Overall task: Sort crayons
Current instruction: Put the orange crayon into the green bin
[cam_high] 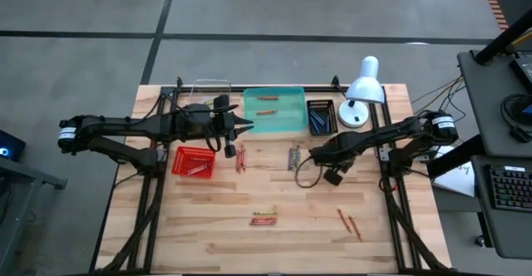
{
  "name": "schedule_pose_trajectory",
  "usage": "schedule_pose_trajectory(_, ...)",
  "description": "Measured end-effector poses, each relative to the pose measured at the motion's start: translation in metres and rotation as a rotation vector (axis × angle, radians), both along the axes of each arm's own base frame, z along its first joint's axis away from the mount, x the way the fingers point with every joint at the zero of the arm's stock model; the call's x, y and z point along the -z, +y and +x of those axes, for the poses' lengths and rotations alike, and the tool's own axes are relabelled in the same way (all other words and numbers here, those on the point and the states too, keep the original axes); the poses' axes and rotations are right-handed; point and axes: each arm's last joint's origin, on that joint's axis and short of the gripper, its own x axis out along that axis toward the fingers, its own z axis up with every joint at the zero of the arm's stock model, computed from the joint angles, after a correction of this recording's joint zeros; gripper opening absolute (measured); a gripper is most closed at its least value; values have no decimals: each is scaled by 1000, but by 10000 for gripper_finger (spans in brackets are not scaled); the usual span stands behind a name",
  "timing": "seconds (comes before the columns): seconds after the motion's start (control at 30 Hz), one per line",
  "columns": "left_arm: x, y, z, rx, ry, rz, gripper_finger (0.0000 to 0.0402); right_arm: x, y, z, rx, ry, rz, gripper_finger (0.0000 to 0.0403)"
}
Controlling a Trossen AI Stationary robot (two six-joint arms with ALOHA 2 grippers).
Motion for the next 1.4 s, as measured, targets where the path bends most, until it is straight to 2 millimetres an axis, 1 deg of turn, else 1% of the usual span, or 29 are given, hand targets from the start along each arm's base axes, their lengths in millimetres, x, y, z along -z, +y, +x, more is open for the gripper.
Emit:
schedule_pose_trajectory(0.1,0,0,0,0,-4,1,43,-3,0,9,-215,-74,18,10)
schedule_pose_trajectory(0.2,0,0,0,2,-1,8,43,-6,0,14,-436,-90,32,19)
schedule_pose_trajectory(0.3,0,0,0,5,1,18,43,-8,-2,16,-567,-92,33,40)
schedule_pose_trajectory(0.4,0,0,0,8,3,29,43,-7,-3,17,-683,-63,6,69)
schedule_pose_trajectory(0.6,-1,0,0,12,5,42,43,3,-4,20,-826,2,7,117)
schedule_pose_trajectory(0.77,-1,0,0,13,5,42,43,14,-4,23,-890,54,36,133)
schedule_pose_trajectory(1.0,-1,0,0,12,5,42,43,38,-4,28,-927,144,85,123)
schedule_pose_trajectory(1.13,-1,0,0,12,5,42,43,46,-4,29,-942,177,106,106)
schedule_pose_trajectory(1.2,-1,0,0,13,5,43,43,48,-4,30,-946,181,117,90)
schedule_pose_trajectory(1.37,0,0,0,14,5,42,43,47,-4,30,-937,163,118,24)
schedule_pose_trajectory(1.4,1,0,0,19,3,40,43,46,-4,29,-924,157,112,18)
